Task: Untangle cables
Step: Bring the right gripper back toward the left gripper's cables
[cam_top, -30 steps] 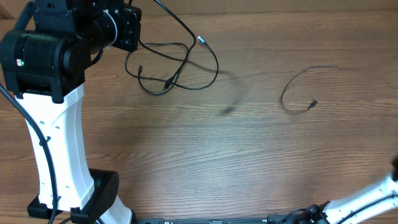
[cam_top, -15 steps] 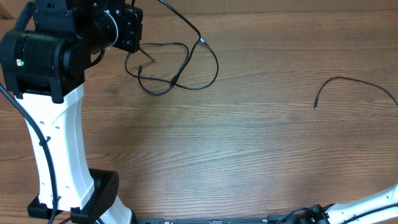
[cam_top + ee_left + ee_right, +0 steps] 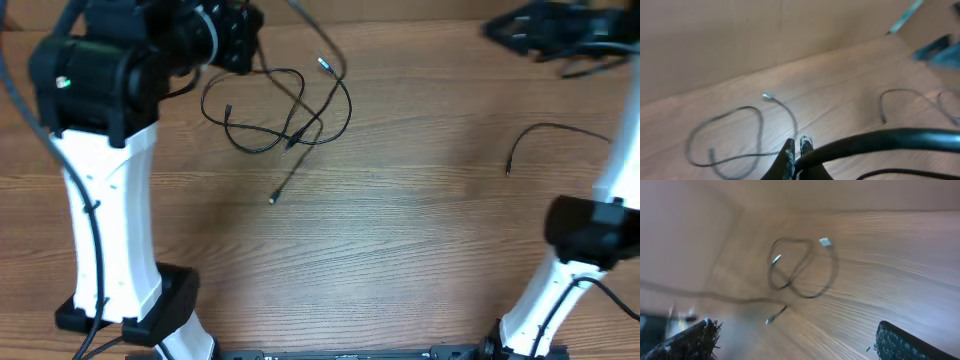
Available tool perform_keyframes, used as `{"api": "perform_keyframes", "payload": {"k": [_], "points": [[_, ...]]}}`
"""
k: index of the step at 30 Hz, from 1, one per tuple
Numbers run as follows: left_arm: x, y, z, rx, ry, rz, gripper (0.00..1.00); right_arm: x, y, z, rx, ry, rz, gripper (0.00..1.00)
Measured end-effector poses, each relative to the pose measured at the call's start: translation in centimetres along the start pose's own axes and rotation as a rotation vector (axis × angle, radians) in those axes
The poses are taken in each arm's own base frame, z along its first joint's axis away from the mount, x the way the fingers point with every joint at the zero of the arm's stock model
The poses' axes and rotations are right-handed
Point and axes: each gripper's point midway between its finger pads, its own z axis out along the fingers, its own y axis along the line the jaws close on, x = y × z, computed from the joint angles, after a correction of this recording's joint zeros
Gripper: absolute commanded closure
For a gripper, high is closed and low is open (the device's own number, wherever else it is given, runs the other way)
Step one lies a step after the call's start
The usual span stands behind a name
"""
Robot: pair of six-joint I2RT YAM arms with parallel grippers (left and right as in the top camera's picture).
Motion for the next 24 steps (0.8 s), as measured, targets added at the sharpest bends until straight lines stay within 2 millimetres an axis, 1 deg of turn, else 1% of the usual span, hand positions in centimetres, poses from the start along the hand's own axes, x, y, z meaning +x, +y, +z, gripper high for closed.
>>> {"api": "perform_keyframes", "payload": {"k": [2,3,5,8,9,12,14,17,19,22,23,24], "points": [[-0.6,-0.3,1.2,0.009,-0.014,-0.078,0.96,0.2,3.2,3.2,-0.057,0.050,-0.106,0.00],[-1.0,-0.3,2.1,0.009,-0.024,-0.155,0.96,0.1,4.0,3.9,-0.071,0.057,-0.139,0.00],[-1.2,0.1,3.7,0.003,-0.022,-0.303,0.96,0.0,6.7,6.3,-0.116,0.072,-0.243,0.00],[-1.9,1.0,5.9,-0.002,-0.041,-0.463,0.96,-0.1,9.0,8.2,-0.154,0.078,-0.331,0.00],[-2.4,1.2,6.8,0.005,-0.057,-0.523,0.96,0.0,9.6,8.7,-0.163,0.082,-0.351,0.00],[-3.3,1.3,7.8,0.029,-0.089,-0.613,0.96,0.0,11.1,9.8,-0.187,0.083,-0.411,0.00],[-3.7,1.3,8.0,0.040,-0.100,-0.695,0.96,-0.1,12.6,10.8,-0.212,0.077,-0.464,0.00],[-3.7,1.0,8.1,0.052,-0.098,-0.801,0.96,-0.3,14.1,11.8,-0.236,0.063,-0.519,0.00],[-3.8,0.5,8.1,0.063,-0.094,-0.864,0.96,-0.4,15.0,12.3,-0.251,0.051,-0.555,0.00],[-4.0,-1.1,8.4,0.097,-0.089,-0.905,0.96,-0.6,16.2,13.0,-0.270,0.036,-0.598,0.04],[-3.9,-1.8,8.5,0.108,-0.080,-0.917,0.96,-0.8,16.4,13.1,-0.273,0.029,-0.609,0.10],[-3.8,-2.5,8.7,0.118,-0.072,-0.925,0.96,-0.9,16.6,13.2,-0.276,0.022,-0.623,0.14]]}}
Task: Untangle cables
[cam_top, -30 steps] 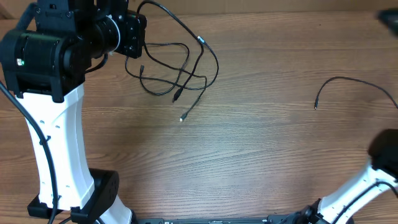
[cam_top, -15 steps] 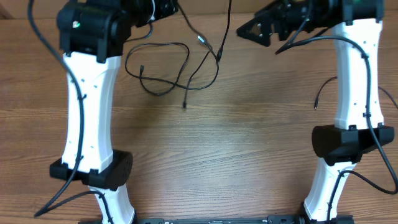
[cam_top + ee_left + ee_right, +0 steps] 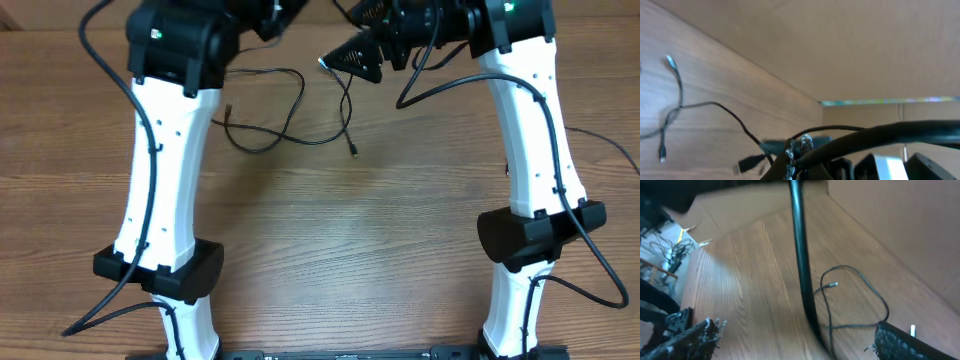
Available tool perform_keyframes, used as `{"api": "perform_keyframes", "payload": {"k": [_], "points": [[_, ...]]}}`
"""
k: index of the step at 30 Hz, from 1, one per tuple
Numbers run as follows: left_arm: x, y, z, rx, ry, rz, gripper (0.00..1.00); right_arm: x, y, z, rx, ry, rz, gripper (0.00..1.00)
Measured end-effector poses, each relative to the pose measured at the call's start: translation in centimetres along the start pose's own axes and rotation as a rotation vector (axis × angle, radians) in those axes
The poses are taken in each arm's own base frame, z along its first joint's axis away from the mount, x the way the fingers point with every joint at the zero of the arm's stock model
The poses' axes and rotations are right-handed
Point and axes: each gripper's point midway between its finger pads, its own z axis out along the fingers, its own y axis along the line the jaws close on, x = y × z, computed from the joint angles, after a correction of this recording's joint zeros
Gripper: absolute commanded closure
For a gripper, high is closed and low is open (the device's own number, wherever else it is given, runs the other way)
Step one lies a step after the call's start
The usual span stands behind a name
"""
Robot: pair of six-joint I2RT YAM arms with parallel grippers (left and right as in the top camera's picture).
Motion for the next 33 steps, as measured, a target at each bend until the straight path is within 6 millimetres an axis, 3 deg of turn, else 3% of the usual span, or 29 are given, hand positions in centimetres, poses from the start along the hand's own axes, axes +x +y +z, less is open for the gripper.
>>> {"api": "perform_keyframes", "payload": {"k": [1,2,4,12,17,19,20,21,22,23,26,29,33], "points": [[0.7,-0.3,0.1,0.004,0.012,-0.006,0.96,-0.1,0.1,0.1,-0.001,-0.002,-0.007,0.14],[1.2,-0.6,0.3,0.008,0.022,-0.015,0.96,-0.2,0.1,0.2,-0.003,-0.005,-0.010,0.23],[2.3,-1.1,0.5,0.012,0.037,-0.024,0.96,-0.2,0.2,0.3,-0.004,-0.005,-0.011,0.96],[2.6,-1.2,0.6,0.005,0.030,-0.042,0.96,0.1,0.3,0.3,-0.005,0.007,0.001,0.96],[0.4,-0.1,0.2,-0.010,-0.008,-0.055,0.95,0.5,-0.4,-0.3,0.016,0.016,0.019,0.96],[-0.8,0.6,-0.1,-0.020,-0.023,-0.068,0.85,0.9,-1.2,-1.0,0.038,0.020,0.036,0.96],[-1.1,0.8,-0.2,-0.021,-0.028,-0.071,0.75,1.1,-1.7,-1.5,0.052,0.020,0.045,0.96],[-1.5,1.0,-0.3,-0.021,-0.032,-0.070,0.57,1.2,-2.0,-1.8,0.060,0.020,0.052,0.96],[-1.8,1.2,-0.5,-0.021,-0.036,-0.069,0.29,1.5,-2.7,-2.5,0.079,0.020,0.065,0.96],[-2.1,1.3,-0.5,-0.022,-0.040,-0.064,0.15,1.7,-3.2,-3.0,0.091,0.019,0.075,0.96],[-2.6,1.6,-0.7,-0.026,-0.047,-0.051,0.11,2.5,-4.5,-4.5,0.130,0.025,0.109,0.96],[-2.9,1.7,-0.8,-0.025,-0.048,-0.024,0.15,3.9,-6.0,-6.0,0.192,0.055,0.154,0.96],[-3.4,2.0,-1.2,-0.010,-0.028,0.027,0.19,6.5,-9.4,-9.6,0.351,0.113,0.216,0.96]]}}
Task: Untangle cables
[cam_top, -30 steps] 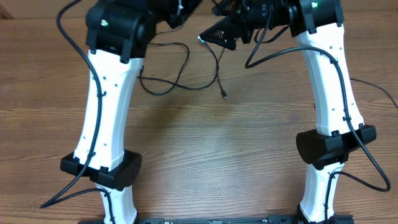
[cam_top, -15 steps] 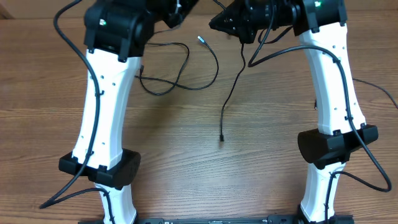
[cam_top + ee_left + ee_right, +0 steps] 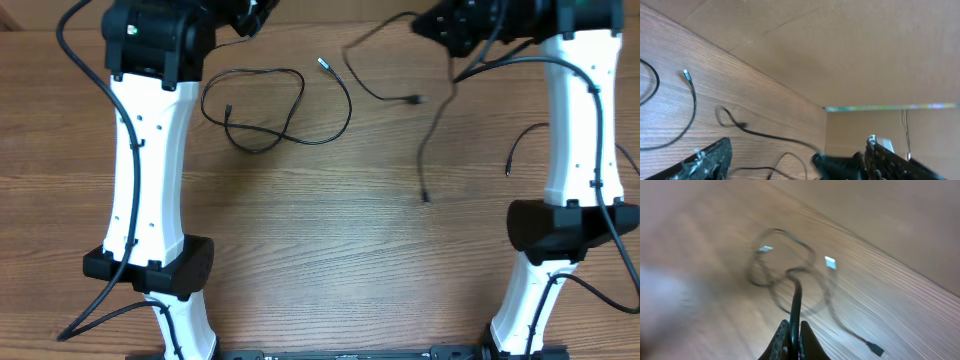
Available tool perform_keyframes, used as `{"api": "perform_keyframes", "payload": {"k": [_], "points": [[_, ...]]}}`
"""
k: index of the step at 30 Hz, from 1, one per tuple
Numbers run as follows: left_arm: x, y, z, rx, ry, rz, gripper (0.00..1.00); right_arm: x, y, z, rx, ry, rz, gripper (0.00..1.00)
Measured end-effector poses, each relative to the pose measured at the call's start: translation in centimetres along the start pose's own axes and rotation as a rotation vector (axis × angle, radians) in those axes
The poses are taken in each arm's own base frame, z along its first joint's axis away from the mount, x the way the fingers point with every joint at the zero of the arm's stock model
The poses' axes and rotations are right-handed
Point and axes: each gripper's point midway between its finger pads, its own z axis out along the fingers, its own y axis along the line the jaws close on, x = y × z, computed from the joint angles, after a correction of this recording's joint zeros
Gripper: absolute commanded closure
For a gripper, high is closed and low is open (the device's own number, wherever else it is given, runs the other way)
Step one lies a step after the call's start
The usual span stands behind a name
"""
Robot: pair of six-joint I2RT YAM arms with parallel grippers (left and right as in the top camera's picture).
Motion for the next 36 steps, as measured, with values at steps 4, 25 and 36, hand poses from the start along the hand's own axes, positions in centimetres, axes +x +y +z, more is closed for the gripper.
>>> {"api": "perform_keyframes", "payload": {"k": [4,25,36], "points": [[-0.6,1.3,-0.7,-0.006,0.038,0.028,0.22,2.6,-8.2,-5.6,0.213,-0.019,0.100,0.96],[2.1,-0.8,-0.3,0.076,0.123,0.204,0.20,20.2,-26.2,-41.9,1.063,-0.404,0.663,0.00],[4.3,3.0,-0.7,-0.034,0.229,0.523,0.26,11.0,-19.5,-27.3,0.401,-0.437,0.620,0.00]]}}
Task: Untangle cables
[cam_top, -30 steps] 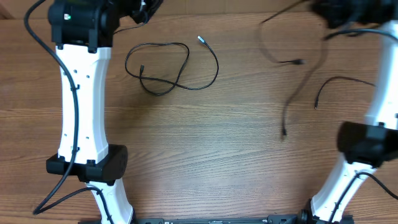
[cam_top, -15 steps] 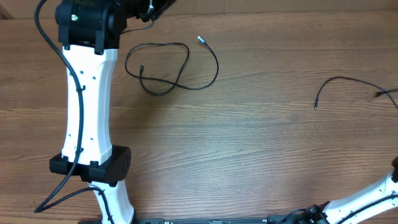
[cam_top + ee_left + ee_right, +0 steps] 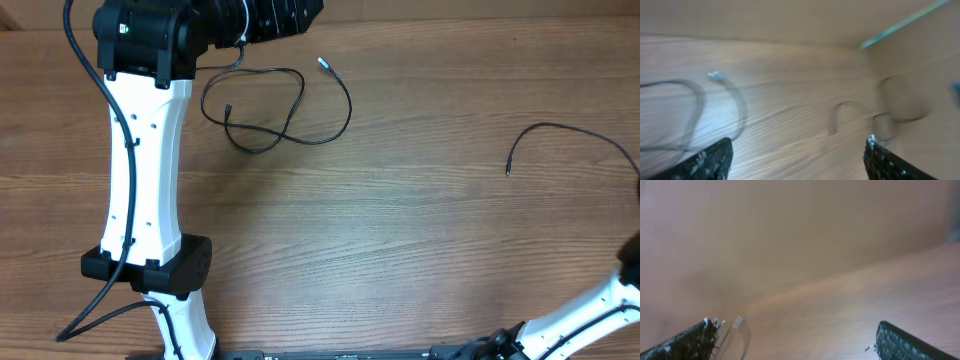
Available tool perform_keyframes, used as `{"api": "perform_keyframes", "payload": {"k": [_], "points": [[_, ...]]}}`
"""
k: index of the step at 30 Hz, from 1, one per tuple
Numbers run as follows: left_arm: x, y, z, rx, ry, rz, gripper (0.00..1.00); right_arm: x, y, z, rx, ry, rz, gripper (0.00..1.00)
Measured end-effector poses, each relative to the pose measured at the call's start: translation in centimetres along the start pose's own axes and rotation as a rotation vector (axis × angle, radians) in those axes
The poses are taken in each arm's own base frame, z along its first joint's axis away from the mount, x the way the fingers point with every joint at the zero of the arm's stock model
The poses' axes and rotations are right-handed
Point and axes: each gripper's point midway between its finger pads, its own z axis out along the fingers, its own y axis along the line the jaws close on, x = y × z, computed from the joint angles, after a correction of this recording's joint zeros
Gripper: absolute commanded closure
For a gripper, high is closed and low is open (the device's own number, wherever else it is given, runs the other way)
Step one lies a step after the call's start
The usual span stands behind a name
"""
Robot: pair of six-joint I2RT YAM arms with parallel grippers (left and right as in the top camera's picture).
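Note:
A black cable (image 3: 285, 120) lies in one loose loop at the table's upper left, its silver plug (image 3: 322, 63) pointing away; the blurred left wrist view shows that plug (image 3: 716, 76) too. A second black cable (image 3: 560, 128) curves along the right edge, with its end (image 3: 508, 171) on the wood. My left gripper (image 3: 797, 161) hovers open just above the loop, nothing between its fingers. My right gripper (image 3: 797, 341) is open and empty over bare wood, with a small plug (image 3: 737, 322) and a blurred strand near its left finger. It is outside the overhead view.
The left arm's white column (image 3: 145, 150) stands over the table's left side. Only a lower link of the right arm (image 3: 600, 305) shows at the bottom right corner. A cardboard wall (image 3: 790, 225) backs the table.
My right gripper, then shut on a lifted black cable at the upper right, is now open and gone from the overhead view. That cable no longer hangs over the table. The left wrist has turned.
Two cables lay crossed at the upper left, with my left gripper shut on a strand and the right one open. Both grippers then met over the tangle. Later the right held one cable raised to the right, the left open. Now one loop remains there, both grippers open.

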Motion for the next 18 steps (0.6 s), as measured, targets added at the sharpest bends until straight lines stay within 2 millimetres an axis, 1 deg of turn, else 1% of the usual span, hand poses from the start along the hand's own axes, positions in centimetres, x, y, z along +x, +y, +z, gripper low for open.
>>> {"api": "perform_keyframes", "payload": {"k": [1,2,3,4,6,7,9,10,11,14,16,18], "points": [[0.7,1.0,0.0,-0.050,0.022,0.034,0.28,0.8,1.1,1.0,-0.023,0.034,-0.002,0.00],[0.8,1.5,-0.1,-0.080,0.028,0.053,0.31,1.8,2.6,2.5,-0.046,0.083,-0.018,0.00],[1.1,2.5,-0.2,-0.132,0.036,0.074,0.36,2.9,4.0,3.9,-0.066,0.129,-0.037,0.00],[1.5,3.4,-0.2,-0.175,0.052,0.089,0.37,3.5,5.1,4.9,-0.078,0.157,-0.055,0.00],[2.3,5.4,0.0,-0.276,0.090,0.134,0.37,5.0,8.0,7.4,-0.110,0.222,-0.115,0.00],[2.8,6.5,0.3,-0.321,0.113,0.151,0.37,5.9,10.0,8.9,-0.132,0.257,-0.153,0.00],[3.6,7.9,1.4,-0.367,0.156,0.172,0.39,7.1,12.3,10.6,-0.149,0.300,-0.189,0.00],[4.3,8.7,2.2,-0.387,0.184,0.179,0.40,7.6,13.1,11.3,-0.146,0.319,-0.200,0.00],[4.9,9.3,2.9,-0.399,0.209,0.187,0.43,8.2,13.9,12.0,-0.135,0.342,-0.212,0.00],[7.0,11.1,5.5,-0.425,0.282,0.195,0.49,10.0,15.5,13.7,-0.069,0.404,-0.225,0.00],[8.3,12.2,6.7,-0.439,0.326,0.198,0.51,11.4,16.6,14.5,-0.035,0.450,-0.234,0.00],[9.3,12.9,7.4,-0.446,0.354,0.198,0.55,12.4,18.0,15.3,-0.014,0.477,-0.248,0.00]]}}
